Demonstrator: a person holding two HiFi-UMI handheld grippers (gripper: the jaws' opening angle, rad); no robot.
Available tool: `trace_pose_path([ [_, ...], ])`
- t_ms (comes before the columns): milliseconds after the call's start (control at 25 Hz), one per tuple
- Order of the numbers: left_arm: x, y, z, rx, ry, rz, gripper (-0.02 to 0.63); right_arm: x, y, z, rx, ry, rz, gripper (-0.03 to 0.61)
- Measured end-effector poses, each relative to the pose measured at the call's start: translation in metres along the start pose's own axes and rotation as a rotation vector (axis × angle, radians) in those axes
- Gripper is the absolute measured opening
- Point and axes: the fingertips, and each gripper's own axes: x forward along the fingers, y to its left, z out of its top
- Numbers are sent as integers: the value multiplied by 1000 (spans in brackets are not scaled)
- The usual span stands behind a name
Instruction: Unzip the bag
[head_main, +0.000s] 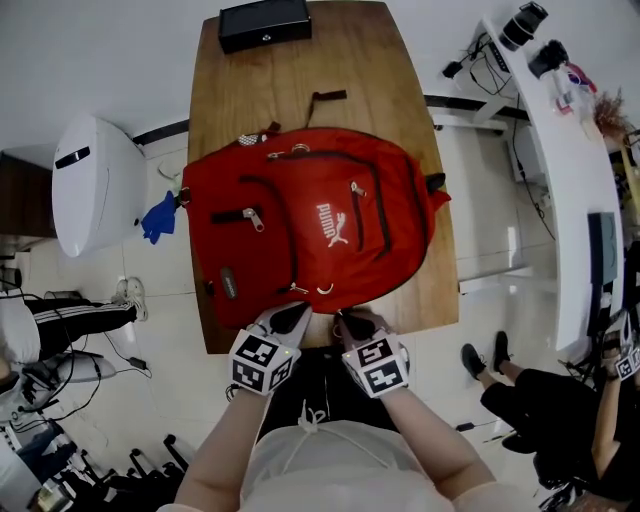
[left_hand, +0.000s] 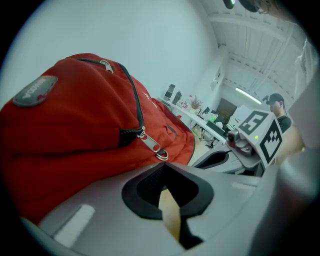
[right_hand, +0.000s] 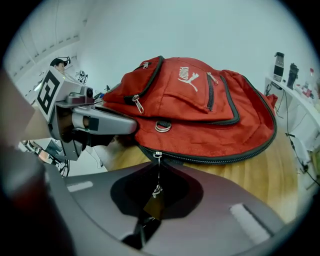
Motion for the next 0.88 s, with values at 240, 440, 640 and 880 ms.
trace_pose_path([
  [240, 4, 4, -1, -27, 56, 59, 6, -11, -25, -7, -7, 28, 6, 14],
  [440, 10, 8, -5, -5, 105, 121, 6, -17, -43, -14, -17, 54, 11, 14],
  [640, 12, 11, -6, -9, 126, 160, 6, -23, -58, -18, -56, 77, 7, 12],
  [880, 12, 12, -6, 2, 119, 176, 6, -36, -84, -21, -117, 114, -8, 12],
])
